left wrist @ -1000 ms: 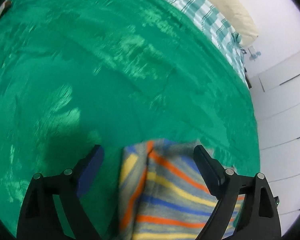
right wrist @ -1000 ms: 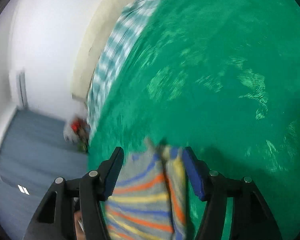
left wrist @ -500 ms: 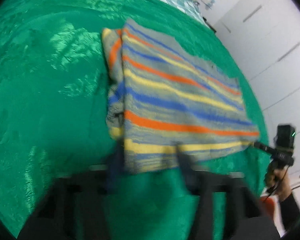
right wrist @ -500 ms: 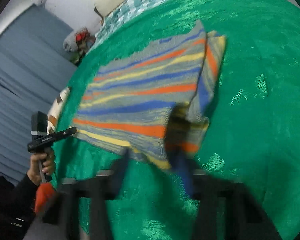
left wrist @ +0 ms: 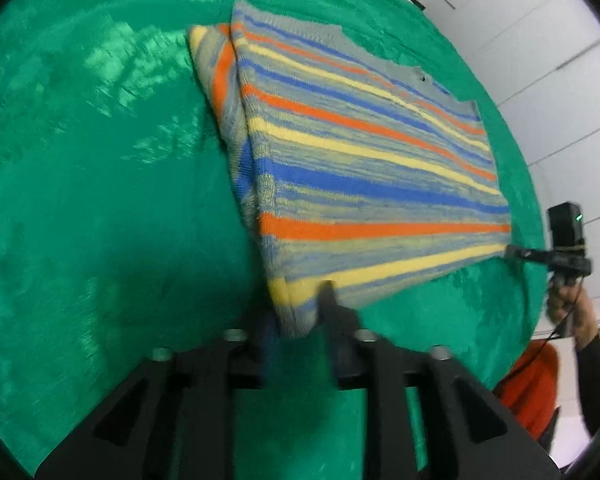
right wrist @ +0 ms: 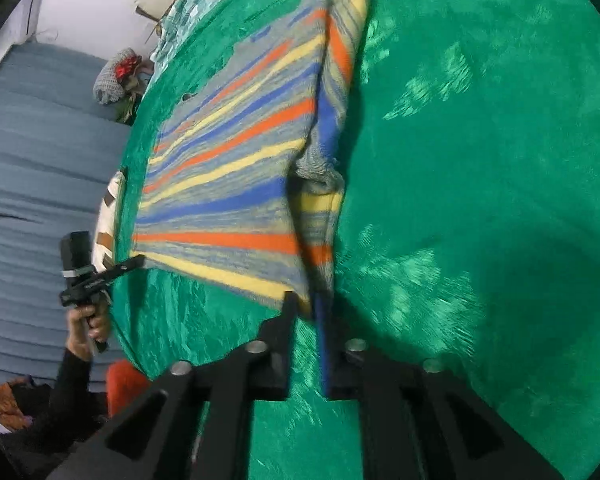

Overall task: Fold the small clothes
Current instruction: 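Open both grippers and lift them off the folded sweater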

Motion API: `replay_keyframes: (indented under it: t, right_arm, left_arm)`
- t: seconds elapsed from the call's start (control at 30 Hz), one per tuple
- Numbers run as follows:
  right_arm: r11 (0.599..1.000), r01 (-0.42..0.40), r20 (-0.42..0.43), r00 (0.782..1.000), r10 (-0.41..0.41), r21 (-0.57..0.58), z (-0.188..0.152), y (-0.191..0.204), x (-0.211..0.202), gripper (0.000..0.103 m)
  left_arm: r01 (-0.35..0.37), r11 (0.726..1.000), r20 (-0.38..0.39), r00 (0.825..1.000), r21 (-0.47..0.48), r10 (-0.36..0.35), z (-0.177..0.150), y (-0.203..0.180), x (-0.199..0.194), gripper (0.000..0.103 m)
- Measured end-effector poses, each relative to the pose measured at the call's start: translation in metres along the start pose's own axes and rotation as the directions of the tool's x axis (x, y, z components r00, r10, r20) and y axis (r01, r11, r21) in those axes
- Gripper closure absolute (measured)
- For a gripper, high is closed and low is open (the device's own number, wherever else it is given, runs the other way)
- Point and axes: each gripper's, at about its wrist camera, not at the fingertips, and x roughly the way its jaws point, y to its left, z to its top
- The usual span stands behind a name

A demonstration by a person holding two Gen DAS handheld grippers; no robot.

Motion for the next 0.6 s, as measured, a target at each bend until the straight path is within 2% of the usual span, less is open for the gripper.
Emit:
replay_keyframes:
  t: [0.03,0.07,0.13,0.17,0.23,0.3,0.37,0.43,0.5,0.6]
  right_arm:
    - [0.999,0.033,0.009,0.999,-0.033,-0.012,0.001,0.002,-0.003,0.071]
    - [0.997,0.072,0.023,0.997,-0.071,-0.028,0.001,0.005,-0.011,0.07]
    - [0.983,0.161,0.09,0.984,-0.153,-0.083,0.002,0.017,-0.029,0.07]
    - [0.98,0.175,0.12,0.979,-0.163,-0.098,0.002,0.022,-0.037,0.07]
    - [0.975,0.188,0.202,0.966,-0.162,-0.118,0.008,0.038,-0.052,0.068]
    - [0.974,0.174,0.27,0.954,-0.129,-0.147,0.019,0.059,-0.058,0.067]
    - [0.972,0.154,0.302,0.949,-0.095,-0.177,0.029,0.076,-0.055,0.064]
    - [0.97,0.141,0.309,0.948,-0.074,-0.2,0.04,0.092,-0.04,0.057]
    - [0.963,0.158,0.303,0.949,-0.087,-0.218,0.046,0.098,-0.023,0.057]
    - [0.958,0.207,0.259,0.954,-0.153,-0.197,0.051,0.087,0.015,0.057]
  left_arm:
    - [-0.044,0.999,0.019,0.999,0.018,0.043,-0.004,-0.002,-0.009,0.05]
    - [-0.091,0.995,0.048,0.995,0.032,0.089,-0.008,-0.005,-0.019,0.041]
    - [-0.162,0.986,0.1,0.982,0.044,0.157,-0.012,-0.008,-0.034,0.04]
    - [-0.189,0.981,0.128,0.975,0.043,0.182,-0.007,-0.014,-0.036,0.039]
    - [-0.223,0.974,0.204,0.956,0.042,0.21,-0.005,-0.031,-0.047,0.036]
    - [-0.233,0.971,0.271,0.939,0.053,0.21,0.0,-0.052,-0.051,0.027]
    - [-0.244,0.967,0.327,0.922,0.074,0.208,0.009,-0.074,-0.046,0.019]
    - [-0.256,0.963,0.344,0.915,0.089,0.211,0.018,-0.093,-0.026,0.017]
    - [-0.277,0.955,0.331,0.915,0.104,0.229,0.02,-0.101,-0.002,0.017]
    - [-0.347,0.928,0.264,0.915,0.134,0.304,0.007,-0.1,0.036,0.019]
